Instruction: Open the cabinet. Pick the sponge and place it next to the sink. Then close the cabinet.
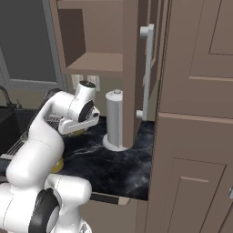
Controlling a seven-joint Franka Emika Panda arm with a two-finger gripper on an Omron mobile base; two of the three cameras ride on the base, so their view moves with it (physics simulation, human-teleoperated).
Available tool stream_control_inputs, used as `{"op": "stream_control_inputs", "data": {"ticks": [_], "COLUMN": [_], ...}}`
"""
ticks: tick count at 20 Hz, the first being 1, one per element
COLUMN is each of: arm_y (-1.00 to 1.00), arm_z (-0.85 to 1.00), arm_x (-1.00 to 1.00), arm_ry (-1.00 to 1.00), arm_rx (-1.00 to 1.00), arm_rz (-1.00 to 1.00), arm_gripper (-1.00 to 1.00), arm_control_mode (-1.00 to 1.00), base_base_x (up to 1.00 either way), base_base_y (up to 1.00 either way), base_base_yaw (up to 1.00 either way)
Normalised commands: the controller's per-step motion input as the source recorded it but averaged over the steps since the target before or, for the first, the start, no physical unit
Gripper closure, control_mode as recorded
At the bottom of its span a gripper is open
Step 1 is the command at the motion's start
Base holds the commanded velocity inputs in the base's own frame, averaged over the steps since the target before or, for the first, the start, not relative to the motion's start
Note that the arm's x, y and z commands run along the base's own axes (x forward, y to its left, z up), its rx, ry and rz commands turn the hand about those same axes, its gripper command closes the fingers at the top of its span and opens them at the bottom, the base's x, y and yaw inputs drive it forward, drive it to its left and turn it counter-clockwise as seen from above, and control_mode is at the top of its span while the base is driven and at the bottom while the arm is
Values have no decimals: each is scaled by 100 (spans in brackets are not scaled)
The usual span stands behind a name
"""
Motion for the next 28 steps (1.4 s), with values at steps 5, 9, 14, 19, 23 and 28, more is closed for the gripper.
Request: {"op": "stream_control_inputs", "data": {"ticks": [5,9,14,19,23,28], "arm_y": [0,0,0,1,16,22], "arm_z": [-47,-37,-21,-7,0,-1], "arm_x": [10,33,47,46,18,10], "arm_ry": [0,0,0,-1,0,0], "arm_rx": [0,0,0,0,0,0], "arm_rz": [0,0,0,0,1,6], "arm_gripper": [100,100,100,100,100,100], "arm_control_mode": [-100,-100,-100,-100,-100,-100], "base_base_x": [0,0,0,0,0,0], "base_base_y": [0,0,0,0,0,0], "base_base_yaw": [0,0,0,0,0,0]}}
